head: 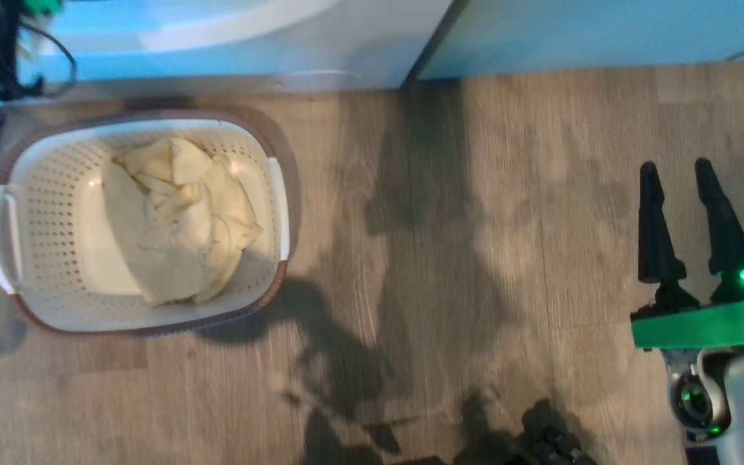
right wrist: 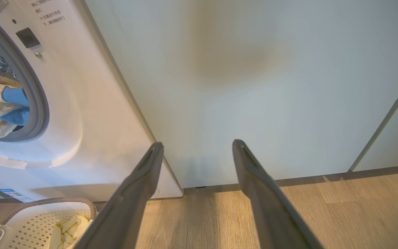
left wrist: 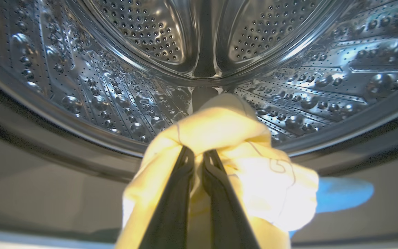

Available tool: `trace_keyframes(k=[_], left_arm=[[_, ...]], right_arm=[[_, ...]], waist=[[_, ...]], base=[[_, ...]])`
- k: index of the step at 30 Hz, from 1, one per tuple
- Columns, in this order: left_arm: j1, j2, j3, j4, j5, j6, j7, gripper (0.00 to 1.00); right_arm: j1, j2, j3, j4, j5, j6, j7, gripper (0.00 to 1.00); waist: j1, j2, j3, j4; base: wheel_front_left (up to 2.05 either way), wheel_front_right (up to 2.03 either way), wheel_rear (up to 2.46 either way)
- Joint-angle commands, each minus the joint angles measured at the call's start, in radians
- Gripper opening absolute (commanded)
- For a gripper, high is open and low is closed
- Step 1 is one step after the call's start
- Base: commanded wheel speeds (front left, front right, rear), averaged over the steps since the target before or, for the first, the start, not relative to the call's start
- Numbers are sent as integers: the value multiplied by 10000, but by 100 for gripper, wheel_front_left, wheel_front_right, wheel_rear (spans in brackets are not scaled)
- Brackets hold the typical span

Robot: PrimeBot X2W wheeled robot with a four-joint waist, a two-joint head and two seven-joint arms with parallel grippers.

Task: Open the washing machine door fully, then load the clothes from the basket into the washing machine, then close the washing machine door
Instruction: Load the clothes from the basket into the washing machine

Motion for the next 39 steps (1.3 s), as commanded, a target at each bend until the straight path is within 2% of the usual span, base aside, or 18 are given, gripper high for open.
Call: trace_keyframes(k=[1,6,16,22,26,29,30,31,39], left_arm=[[-608,643,319,-224,33,-23,87,0],[-1439,887,284,-82,280,49,19,0],[-2771,1139,134,302,839,130,-882,0],[-3538,1247,173,735,1164,378,-2034,0],[-3842,1171,271,1124,1143,392,-2921,0],[-3954,1085,271,1385,1100,249,-3510,1],[-3956,1044,282,1559,1063,255,-3551,42],[-3976,1008,253,1722,1029,161,-3557,100],[-4018,699,236,2602,744,-44,-3734,100]], right_arm=[[-107,-78,205,-322,96,-29,-65,100],[-341,-78,379,-307,341,-29,-65,100],[-624,-78,593,-375,629,-29,-66,100],[-683,-78,642,-398,792,-29,-66,100],[-692,-78,633,-420,850,-29,-66,100],[-701,-78,647,-449,886,-29,-66,100],[-695,-78,648,-441,888,-29,-66,100],[-692,-78,648,-431,889,-29,-66,100],[-681,-78,650,-385,856,-29,-66,100]], waist=[[-2,0,455,-230],[-2,0,939,-423],[-2,0,1444,-771],[-2,0,1659,-951],[-2,0,1724,-1017],[-2,0,1749,-1026],[-2,0,1748,-1015],[-2,0,1753,-1005],[-2,0,1698,-921]], base=[[0,0,0],[0,0,0],[0,0,0],[0,0,0],[0,0,0],[0,0,0],[0,0,0],[0,0,0],[0,0,0]])
